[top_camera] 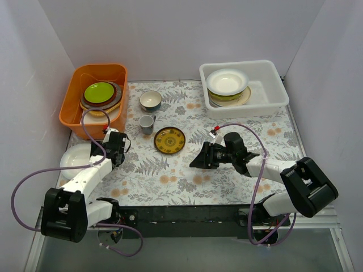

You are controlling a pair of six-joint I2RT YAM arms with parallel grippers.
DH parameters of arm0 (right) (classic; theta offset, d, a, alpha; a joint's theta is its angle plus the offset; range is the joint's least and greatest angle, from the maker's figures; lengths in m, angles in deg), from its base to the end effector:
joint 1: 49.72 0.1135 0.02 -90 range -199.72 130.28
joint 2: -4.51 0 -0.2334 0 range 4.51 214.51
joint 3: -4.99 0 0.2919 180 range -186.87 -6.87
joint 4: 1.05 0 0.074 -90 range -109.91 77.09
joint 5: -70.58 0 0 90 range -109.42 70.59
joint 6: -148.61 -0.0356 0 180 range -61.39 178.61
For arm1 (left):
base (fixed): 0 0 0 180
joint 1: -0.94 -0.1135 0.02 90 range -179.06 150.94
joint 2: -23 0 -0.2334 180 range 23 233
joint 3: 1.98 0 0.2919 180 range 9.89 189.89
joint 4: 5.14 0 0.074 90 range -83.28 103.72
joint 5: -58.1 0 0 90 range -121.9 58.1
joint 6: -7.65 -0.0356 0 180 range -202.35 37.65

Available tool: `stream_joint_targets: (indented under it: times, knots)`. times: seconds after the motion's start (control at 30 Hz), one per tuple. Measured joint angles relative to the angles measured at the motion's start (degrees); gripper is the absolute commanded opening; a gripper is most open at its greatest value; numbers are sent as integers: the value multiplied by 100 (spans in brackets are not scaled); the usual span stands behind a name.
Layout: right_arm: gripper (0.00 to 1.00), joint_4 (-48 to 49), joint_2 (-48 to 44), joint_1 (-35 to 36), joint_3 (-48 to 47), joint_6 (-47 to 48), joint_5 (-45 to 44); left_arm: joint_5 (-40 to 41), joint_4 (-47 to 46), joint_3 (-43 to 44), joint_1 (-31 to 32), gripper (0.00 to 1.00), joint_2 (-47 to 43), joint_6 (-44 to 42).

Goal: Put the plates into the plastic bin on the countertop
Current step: Pick up the plate from the corner of the board.

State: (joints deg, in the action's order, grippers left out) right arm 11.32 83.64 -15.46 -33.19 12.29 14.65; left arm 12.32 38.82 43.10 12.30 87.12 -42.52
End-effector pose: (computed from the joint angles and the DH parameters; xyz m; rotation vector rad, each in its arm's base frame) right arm 0.2262 0.1782 0.1019 -0.1736 2.3172 1.4124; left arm 0.2394 -0.0228 0.1396 -0.7932 2.2025 0.6120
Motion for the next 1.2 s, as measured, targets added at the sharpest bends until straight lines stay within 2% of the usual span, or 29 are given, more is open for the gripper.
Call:
stream_joint_targets:
  times: [0.13, 0.37, 0.7, 0.9, 1.1, 1.2]
  knots:
    - [70, 2, 0, 0, 0, 0, 50, 15, -37, 0, -4, 62, 326, 44]
    - [70, 52, 7, 0, 0, 0, 103, 39, -175, -15, -76, 44, 404, 28]
    - [70, 339, 109, -118, 238, -9, 343, 92, -323, -94, -166, 41, 955, 35]
    - [70, 389, 111, -245, 289, -9, 442, 389, -212, 173, -240, 24, 1705, 195]
    - [70, 466, 120, -326, 291, -9, 520, 616, -227, 203, -262, 0, 1751, 192]
    - [70, 507, 177, -341, 291, -11, 540, 820, -225, 203, -262, 0, 1639, 142]
